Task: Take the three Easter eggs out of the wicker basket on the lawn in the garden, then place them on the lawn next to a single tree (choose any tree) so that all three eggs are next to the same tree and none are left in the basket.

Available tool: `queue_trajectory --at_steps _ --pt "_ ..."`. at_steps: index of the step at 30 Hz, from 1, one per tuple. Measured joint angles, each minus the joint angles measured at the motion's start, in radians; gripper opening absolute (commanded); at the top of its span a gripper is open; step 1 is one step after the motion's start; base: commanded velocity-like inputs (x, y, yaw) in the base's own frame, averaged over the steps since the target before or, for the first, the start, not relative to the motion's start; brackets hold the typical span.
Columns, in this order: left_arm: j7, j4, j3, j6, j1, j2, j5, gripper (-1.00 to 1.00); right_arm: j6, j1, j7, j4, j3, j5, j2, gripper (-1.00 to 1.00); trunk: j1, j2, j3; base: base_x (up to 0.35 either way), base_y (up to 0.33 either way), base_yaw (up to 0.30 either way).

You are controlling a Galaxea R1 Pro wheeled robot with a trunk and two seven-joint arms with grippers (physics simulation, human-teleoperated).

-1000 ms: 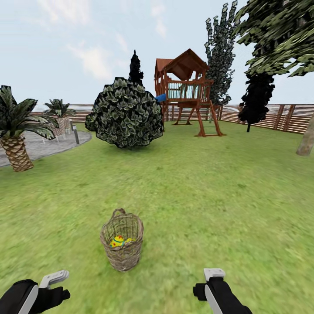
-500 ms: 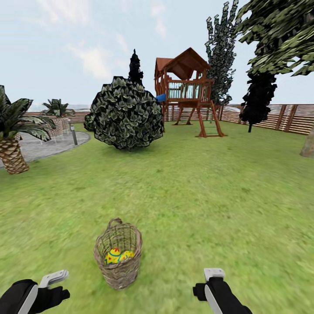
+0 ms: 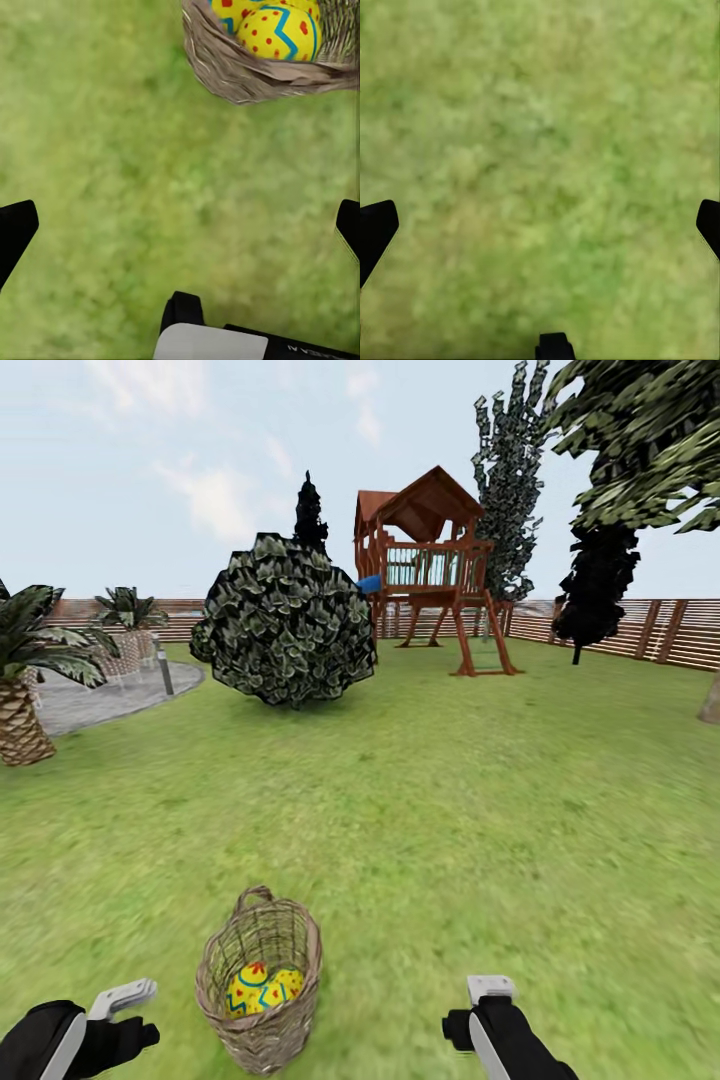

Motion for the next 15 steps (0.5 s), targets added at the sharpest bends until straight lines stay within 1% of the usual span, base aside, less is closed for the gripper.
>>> queue_trajectory --at_steps 15 --pt "0.0 -0.003 0.0 0.0 0.0 0.0 0.0 1.0 0.0 0.0 0.0 0.0 0.0 0.0 0.001 1.0 0.0 0.0 0.0 0.339 0.0 0.0"
